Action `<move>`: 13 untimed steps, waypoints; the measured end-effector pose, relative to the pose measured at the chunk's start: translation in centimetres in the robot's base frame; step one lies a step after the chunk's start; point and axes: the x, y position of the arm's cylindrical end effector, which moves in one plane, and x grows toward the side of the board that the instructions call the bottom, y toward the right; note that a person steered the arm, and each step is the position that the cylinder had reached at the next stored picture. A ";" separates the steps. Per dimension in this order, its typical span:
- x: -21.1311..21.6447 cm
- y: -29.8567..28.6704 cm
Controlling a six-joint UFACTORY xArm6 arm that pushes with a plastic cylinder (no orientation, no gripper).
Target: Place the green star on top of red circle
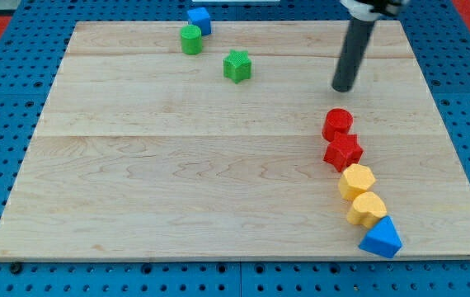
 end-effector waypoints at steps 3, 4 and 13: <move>0.8 -22.1; -5.1 -20.1; -1.1 -4.9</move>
